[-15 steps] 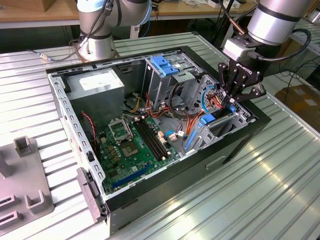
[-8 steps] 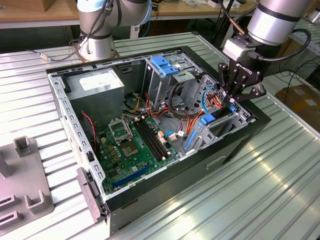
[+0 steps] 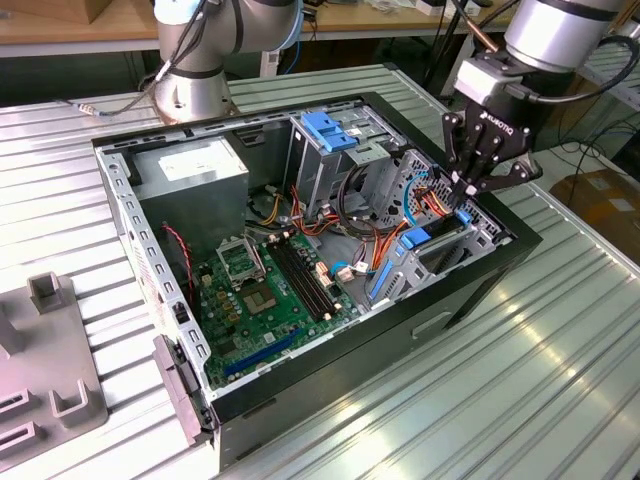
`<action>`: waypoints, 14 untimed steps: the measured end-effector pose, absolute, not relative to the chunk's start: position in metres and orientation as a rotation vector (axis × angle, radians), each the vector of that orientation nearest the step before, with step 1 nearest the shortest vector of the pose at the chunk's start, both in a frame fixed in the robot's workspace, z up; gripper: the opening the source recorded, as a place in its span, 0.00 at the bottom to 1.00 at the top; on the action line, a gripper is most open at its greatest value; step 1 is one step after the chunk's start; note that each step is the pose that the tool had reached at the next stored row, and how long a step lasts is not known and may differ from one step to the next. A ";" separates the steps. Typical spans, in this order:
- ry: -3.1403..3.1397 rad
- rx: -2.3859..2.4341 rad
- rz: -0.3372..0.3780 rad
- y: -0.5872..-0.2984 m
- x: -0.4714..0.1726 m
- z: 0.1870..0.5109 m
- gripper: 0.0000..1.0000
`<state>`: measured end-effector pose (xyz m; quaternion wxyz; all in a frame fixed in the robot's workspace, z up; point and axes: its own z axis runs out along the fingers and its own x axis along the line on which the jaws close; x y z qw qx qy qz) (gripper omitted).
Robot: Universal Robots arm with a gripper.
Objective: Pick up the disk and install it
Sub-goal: 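Insert the second disk wire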
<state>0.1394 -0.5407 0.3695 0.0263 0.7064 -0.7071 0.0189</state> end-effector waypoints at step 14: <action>-2.174 2.172 0.078 -0.502 0.131 0.394 0.10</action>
